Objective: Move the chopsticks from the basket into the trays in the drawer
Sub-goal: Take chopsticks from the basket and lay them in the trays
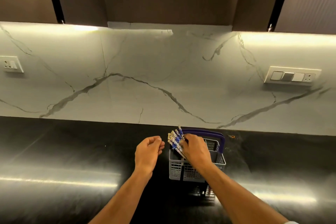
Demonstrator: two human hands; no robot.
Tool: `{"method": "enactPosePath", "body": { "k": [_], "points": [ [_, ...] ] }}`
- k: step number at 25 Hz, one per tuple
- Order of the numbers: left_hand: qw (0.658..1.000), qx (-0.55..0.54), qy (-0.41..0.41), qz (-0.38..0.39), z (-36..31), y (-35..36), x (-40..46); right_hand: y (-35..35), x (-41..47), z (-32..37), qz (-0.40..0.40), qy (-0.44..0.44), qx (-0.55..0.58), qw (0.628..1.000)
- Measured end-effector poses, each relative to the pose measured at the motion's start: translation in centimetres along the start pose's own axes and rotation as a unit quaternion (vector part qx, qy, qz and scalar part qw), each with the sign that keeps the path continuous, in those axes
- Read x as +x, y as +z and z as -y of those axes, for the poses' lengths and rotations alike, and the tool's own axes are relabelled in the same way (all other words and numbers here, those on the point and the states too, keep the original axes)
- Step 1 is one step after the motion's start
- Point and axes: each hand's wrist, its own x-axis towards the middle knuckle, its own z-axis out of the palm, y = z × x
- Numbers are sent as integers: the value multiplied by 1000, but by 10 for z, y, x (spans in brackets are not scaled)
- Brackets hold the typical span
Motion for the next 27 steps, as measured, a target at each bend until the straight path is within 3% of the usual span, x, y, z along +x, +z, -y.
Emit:
{"method": "enactPosePath", "body": {
  "k": [5,12,18,27],
  "points": [
    [988,11,148,46,-51,10,-5,-64,11,14,-41,-14,99,994],
    [918,143,339,146,-154,55,-23,-159,12,48,-73,-137,115,981],
    [912,124,336,201,-208,74,-41,-208,2,66,-68,-208,172,961],
    [925,45,298,231,-212,77,-60,-211,-16,60,-35,-203,172,963]
  ]
}}
